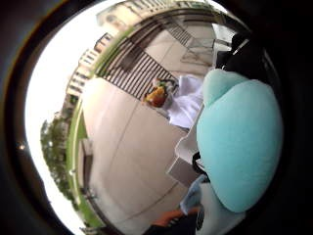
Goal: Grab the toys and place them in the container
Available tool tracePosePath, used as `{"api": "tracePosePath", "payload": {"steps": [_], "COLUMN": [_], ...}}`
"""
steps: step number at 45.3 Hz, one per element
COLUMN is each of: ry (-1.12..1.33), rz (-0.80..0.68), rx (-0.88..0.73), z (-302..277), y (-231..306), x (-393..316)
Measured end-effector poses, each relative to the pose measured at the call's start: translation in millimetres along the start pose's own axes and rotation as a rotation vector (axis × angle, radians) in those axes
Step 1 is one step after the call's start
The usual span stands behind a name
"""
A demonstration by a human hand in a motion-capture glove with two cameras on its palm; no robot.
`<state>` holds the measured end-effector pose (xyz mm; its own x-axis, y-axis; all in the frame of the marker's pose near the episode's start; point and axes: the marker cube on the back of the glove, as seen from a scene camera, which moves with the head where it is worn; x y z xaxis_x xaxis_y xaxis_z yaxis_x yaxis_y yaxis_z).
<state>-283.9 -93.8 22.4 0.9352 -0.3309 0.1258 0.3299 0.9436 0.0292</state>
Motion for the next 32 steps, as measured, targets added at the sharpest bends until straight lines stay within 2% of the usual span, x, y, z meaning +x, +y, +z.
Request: {"api": "tracePosePath", "payload": {"steps": [4, 11, 15, 19, 26, 32], "ry": [0.060, 0.107, 0.104, 0.096, 0.017, -0.072], "rz": [0.109, 0.019, 0.039, -0.052, 0.128, 0.005], "rx": [-0.011, -0.083, -0.104, -0.101, -0.076, -0.058], "z": [9.7, 22.8, 28.3, 29.0, 15.4, 4.4], "y": [-4.5, 1.7, 2.9, 5.3, 0.5, 7.6], "x": [0.0, -3.2, 3.3, 12.7, 20.7, 37.7]}}
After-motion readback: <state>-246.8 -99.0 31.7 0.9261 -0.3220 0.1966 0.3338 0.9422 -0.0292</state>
